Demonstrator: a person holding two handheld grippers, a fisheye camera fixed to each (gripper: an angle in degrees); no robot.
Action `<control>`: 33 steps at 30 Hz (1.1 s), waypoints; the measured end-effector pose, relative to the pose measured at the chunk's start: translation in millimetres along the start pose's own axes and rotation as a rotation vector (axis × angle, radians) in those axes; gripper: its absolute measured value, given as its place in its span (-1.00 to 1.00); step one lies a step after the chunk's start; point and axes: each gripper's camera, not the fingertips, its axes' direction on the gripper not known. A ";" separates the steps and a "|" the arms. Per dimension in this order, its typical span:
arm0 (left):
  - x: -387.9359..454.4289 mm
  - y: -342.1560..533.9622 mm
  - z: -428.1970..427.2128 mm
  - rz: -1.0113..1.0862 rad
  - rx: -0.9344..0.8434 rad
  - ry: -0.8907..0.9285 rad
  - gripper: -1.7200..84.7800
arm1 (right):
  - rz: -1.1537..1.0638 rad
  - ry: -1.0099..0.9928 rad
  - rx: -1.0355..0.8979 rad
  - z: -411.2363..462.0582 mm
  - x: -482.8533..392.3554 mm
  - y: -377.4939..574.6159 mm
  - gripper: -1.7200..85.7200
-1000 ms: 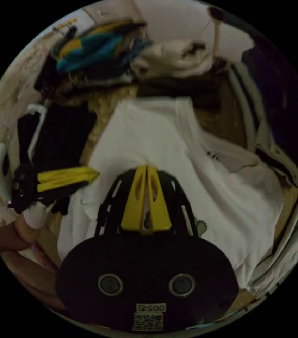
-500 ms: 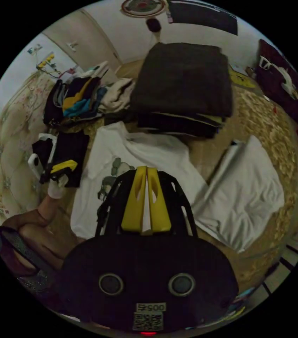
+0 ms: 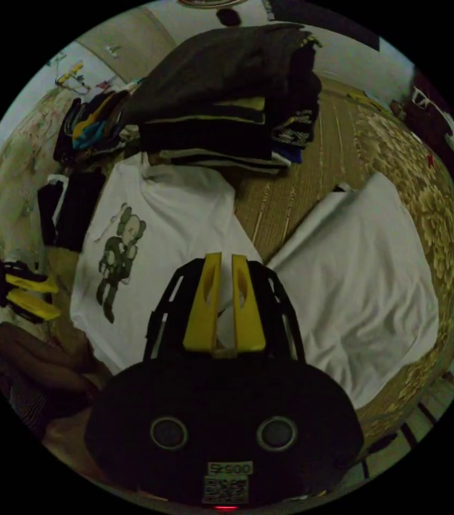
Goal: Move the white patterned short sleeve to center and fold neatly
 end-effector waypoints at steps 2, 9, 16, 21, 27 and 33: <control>10.8 -37.1 35.8 -0.033 -0.001 -0.013 -0.71 | -0.054 0.077 -0.051 12.6 3.3 -5.8 -0.82; 28.7 -115.0 118.8 -0.219 0.040 -0.133 -0.70 | -0.164 0.258 -0.185 39.4 26.6 -6.6 -0.79; 33.1 -148.7 188.8 -0.284 -0.137 -0.098 -0.77 | -0.222 0.258 -0.210 43.0 54.1 -4.4 -0.93; 11.4 -133.4 181.3 -0.488 -0.022 -0.063 -0.84 | -0.151 0.162 -0.176 33.8 87.7 -2.1 -0.98; -31.0 -56.4 151.0 -0.909 0.348 0.156 -0.84 | -0.119 0.004 0.013 -7.4 111.9 -8.3 -0.99; -45.1 68.6 153.8 -1.327 0.737 0.375 -0.81 | -0.198 -0.485 0.277 -22.9 119.5 -27.9 -0.98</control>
